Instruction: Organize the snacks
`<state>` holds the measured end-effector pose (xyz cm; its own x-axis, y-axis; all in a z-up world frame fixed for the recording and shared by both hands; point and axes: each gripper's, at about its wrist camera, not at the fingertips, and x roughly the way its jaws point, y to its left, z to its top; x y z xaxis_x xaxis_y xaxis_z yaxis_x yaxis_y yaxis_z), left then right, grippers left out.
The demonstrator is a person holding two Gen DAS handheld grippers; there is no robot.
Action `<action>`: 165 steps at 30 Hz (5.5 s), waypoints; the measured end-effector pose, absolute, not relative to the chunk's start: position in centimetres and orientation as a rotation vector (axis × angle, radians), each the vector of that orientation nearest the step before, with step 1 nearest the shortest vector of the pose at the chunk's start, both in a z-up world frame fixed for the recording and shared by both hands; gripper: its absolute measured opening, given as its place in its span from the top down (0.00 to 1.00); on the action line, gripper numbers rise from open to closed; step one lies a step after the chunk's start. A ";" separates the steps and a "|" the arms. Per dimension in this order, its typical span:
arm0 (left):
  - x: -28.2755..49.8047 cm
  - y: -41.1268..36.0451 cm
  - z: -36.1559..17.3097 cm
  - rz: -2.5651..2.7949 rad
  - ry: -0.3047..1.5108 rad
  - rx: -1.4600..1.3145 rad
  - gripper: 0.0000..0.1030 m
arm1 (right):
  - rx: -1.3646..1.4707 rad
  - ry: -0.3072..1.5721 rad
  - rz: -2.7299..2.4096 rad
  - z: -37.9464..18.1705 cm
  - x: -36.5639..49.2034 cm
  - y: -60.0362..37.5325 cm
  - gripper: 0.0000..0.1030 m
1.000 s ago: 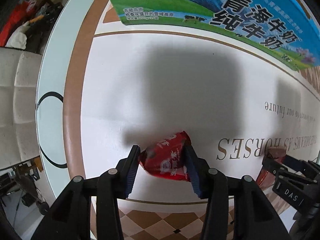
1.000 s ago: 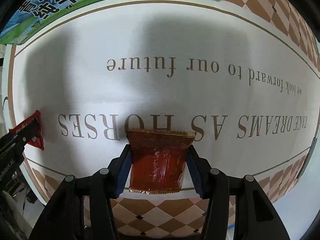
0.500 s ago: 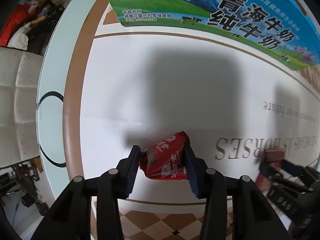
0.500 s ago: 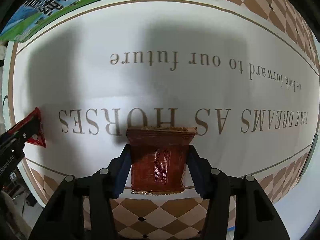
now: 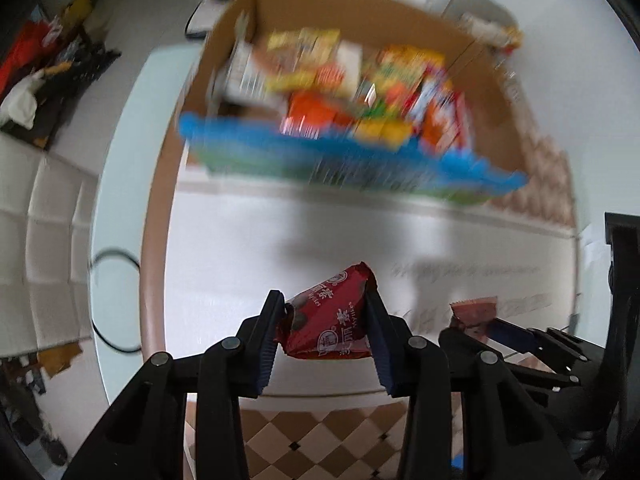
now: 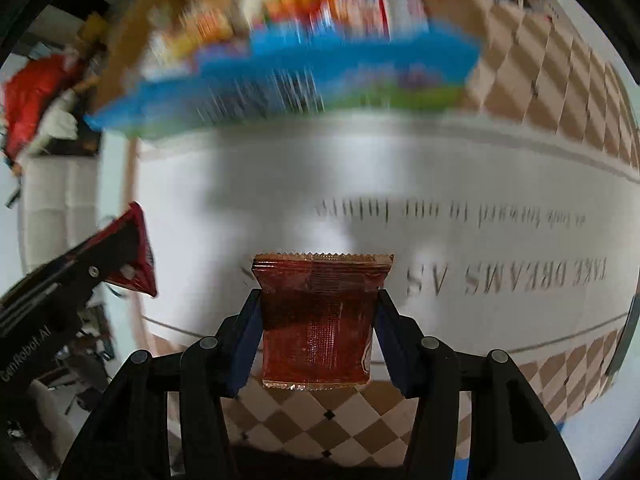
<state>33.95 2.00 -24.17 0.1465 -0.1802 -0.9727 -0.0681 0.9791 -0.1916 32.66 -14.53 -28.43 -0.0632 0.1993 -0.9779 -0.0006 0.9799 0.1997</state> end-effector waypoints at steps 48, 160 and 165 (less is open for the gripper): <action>51.4 6.6 -28.3 0.045 1.481 -0.141 0.15 | 0.078 1.583 0.060 -31.2 53.8 -13.5 0.11; 29.6 0.1 -4.8 0.114 0.892 0.009 0.00 | 0.029 0.917 0.018 -3.2 29.9 -19.6 0.03; 29.6 0.0 -4.8 0.115 0.890 0.011 0.00 | 0.035 0.918 0.010 -3.4 29.4 -19.8 0.03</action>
